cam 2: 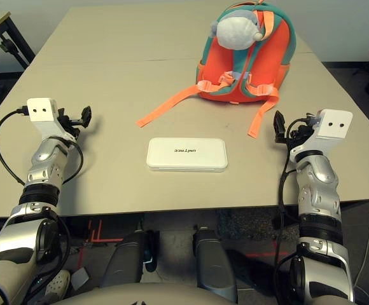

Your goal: Put the pencil case into the backpack and zip it.

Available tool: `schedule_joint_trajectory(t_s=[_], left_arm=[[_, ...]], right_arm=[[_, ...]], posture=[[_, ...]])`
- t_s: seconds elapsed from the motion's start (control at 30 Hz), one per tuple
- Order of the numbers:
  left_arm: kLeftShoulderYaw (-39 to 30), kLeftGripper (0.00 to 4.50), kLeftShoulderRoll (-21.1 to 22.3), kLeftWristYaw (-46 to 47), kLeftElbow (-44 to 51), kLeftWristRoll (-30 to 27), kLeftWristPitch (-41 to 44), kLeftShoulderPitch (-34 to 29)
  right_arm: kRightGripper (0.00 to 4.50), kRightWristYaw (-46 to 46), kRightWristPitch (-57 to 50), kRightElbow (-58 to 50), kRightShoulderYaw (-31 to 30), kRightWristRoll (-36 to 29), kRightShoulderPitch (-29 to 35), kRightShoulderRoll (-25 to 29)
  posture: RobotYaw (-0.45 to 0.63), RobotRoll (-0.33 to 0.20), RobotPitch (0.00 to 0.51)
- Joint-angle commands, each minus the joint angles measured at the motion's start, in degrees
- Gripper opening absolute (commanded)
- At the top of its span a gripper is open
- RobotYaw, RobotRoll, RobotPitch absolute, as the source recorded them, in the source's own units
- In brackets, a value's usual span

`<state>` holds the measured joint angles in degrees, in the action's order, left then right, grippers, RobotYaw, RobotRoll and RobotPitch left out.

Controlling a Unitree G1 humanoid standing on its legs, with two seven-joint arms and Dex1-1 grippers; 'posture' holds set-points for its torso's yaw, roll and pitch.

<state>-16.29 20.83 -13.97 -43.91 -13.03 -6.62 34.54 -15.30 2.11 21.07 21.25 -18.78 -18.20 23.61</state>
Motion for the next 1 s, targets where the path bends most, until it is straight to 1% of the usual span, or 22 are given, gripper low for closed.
schedule_joint_trajectory(t_s=[0.03, 0.4, 0.5, 0.57, 0.63, 0.7, 0.8, 1.0], left_arm=[[0.3, 4.5, 0.2, 0.0, 0.1, 0.7, 0.3, -0.7], [0.3, 4.5, 0.0, -0.1, 2.6, 0.1, 1.5, -1.1], [0.6, 4.5, -0.5, -1.8, 5.8, -1.4, 5.3, -1.2], [0.9, 4.5, -0.9, -3.7, 9.2, -2.9, 9.6, -1.3], [2.5, 4.5, -0.8, -7.7, 14.8, -5.4, 16.9, -2.0], [3.2, 4.5, -0.3, -10.8, 20.7, -9.2, 26.1, -2.6], [4.4, 4.5, 1.0, -13.8, 27.2, -12.0, 34.5, -3.5], [5.7, 4.5, 3.6, -19.0, 37.2, -21.1, 55.2, -4.2]], right_arm=[[4.46, -0.1, 0.6, 0.8, -0.4, 0.9, -0.2, -0.3], [4.46, -0.6, 1.1, 2.2, -0.6, 1.0, -1.3, -0.1], [4.46, -0.8, 1.1, 2.5, -0.5, 1.1, -1.7, 0.0], [4.46, -1.1, 1.2, 2.9, -0.5, 1.2, -1.9, 0.2], [4.46, -1.4, 1.1, 3.3, -0.4, 1.3, -2.2, 0.5], [4.46, -1.8, 1.1, 3.6, -0.4, 1.4, -2.5, 0.8], [4.46, -2.1, 1.2, 3.9, -0.3, 1.4, -2.7, 1.1], [4.46, -2.7, 1.5, 2.7, -1.2, 2.6, -1.9, 1.1]], posture=[[-0.11, 0.0, 0.13], [-0.09, 0.0, 0.122], [-0.08, 0.0, 0.121], [-0.08, 0.0, 0.122], [-0.07, 0.0, 0.124], [-0.07, 0.0, 0.124], [-0.08, 0.0, 0.125], [-0.09, 0.0, 0.128]])
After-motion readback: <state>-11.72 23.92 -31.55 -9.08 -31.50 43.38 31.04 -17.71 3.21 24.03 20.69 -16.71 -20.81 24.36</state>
